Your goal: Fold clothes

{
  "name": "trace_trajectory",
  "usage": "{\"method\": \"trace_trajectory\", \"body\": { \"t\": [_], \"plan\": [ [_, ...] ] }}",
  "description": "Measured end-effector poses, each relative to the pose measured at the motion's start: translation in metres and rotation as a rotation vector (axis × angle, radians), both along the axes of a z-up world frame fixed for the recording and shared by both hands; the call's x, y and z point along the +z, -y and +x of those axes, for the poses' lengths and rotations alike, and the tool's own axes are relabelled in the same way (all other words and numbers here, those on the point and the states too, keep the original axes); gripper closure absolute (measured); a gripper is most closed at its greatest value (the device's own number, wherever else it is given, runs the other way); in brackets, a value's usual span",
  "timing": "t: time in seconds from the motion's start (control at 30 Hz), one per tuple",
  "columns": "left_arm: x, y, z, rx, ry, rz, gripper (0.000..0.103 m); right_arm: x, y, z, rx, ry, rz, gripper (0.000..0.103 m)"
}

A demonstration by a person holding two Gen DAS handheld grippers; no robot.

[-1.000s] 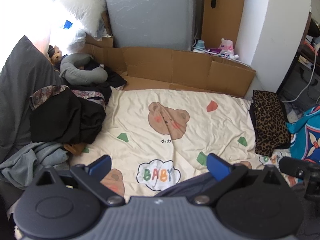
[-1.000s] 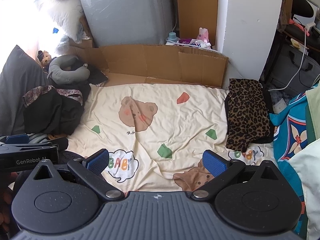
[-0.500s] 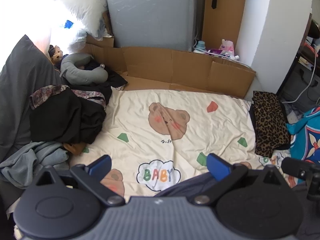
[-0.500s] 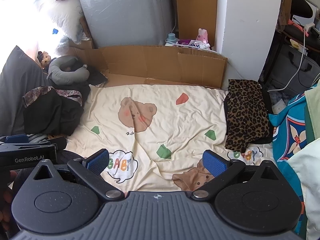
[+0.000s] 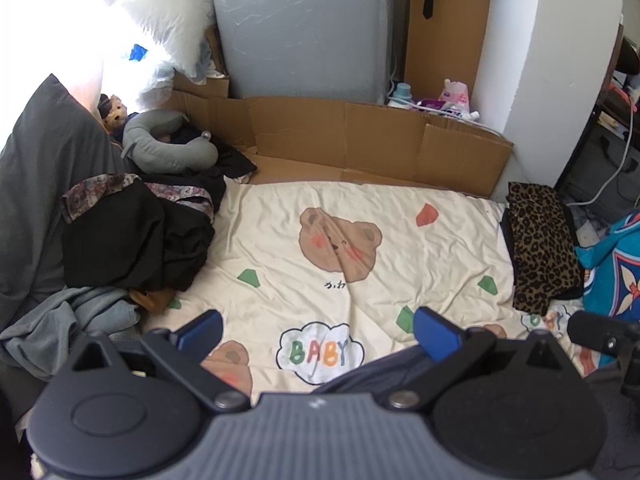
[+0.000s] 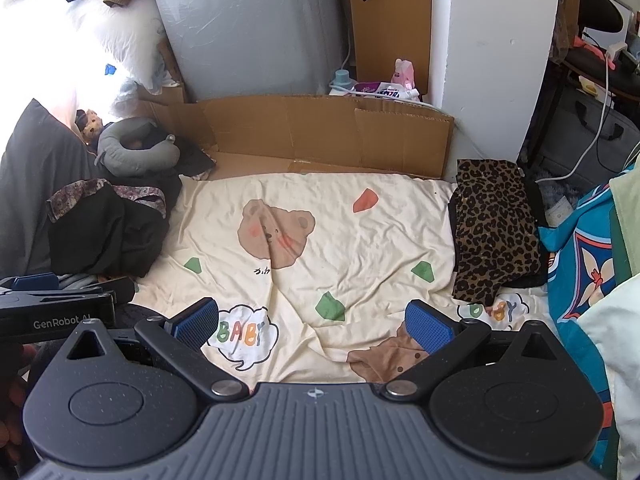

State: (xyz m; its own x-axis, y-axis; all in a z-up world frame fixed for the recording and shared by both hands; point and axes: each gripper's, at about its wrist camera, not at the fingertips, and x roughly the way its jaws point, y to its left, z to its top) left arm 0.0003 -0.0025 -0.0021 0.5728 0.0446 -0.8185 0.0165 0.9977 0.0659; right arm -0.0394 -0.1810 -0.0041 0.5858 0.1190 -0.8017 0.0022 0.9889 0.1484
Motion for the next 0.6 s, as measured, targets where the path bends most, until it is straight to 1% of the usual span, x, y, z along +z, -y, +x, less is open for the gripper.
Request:
{"method": "trace_trajectory", "body": {
  "t": [0.23,0.47,0.6],
  "plan": [
    [0.0004,-0.0004,0.0005,0.005,-0.002,0.000,0.001,0.0006,-0.0005,-0.0017,-0.007,0.008,0.001,0.001],
    [0.0022,-0.0020,0.0013,0.006,0.002,0.008,0.001,0.0022,-0.0023,-0.0014,-0.019,0.005,-0.019,0.001],
    [0.0033,0.0004,0.0006,0.004,0.007,0.024,0.001,0.0043,-0.0042,-0.0024,-0.012,0.007,-0.039,0.001]
  ]
}}
